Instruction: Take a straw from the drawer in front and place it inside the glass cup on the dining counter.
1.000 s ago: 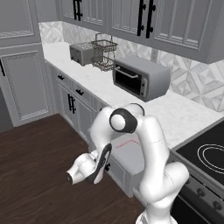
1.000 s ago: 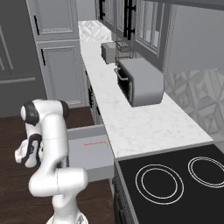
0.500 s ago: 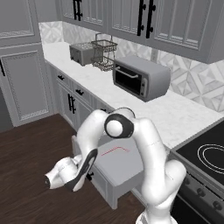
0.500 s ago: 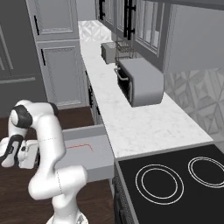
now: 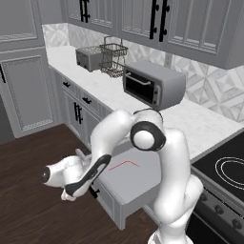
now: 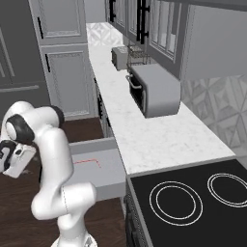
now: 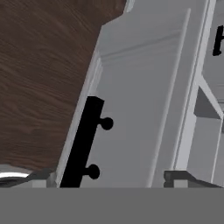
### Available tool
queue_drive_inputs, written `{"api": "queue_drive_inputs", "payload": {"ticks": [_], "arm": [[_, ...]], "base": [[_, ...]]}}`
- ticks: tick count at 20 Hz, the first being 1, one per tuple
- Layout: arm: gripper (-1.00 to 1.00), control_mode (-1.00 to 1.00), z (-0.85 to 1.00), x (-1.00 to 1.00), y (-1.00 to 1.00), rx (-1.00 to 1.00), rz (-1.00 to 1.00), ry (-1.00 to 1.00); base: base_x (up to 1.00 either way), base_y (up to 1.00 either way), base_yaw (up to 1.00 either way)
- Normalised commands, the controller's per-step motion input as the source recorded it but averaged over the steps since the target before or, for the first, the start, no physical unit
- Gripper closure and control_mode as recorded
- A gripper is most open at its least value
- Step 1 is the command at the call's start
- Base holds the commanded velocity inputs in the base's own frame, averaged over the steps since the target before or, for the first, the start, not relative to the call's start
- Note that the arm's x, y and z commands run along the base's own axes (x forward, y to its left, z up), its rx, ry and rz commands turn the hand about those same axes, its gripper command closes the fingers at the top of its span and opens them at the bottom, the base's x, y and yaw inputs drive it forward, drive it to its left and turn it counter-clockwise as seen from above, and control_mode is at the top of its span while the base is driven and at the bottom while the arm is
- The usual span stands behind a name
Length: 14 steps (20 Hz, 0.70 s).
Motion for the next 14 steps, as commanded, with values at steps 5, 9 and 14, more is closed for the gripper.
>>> {"api": "queue_drive_inputs", "payload": {"ticks": [5,9,14], "arm": [[-1.0,-1.0,0.97,-0.21,-0.07,0.4,0.0,0.15],[-1.0,-1.0,1.0,0.0,-0.52,0.32,0.0,0.08],[-1.0,-1.0,0.51,0.37,-0.64,0.22,0.0,0.15]], "base": [[0.0,0.0,0.0],[0.0,0.0,0.0],[0.0,0.0,0.0]]}}
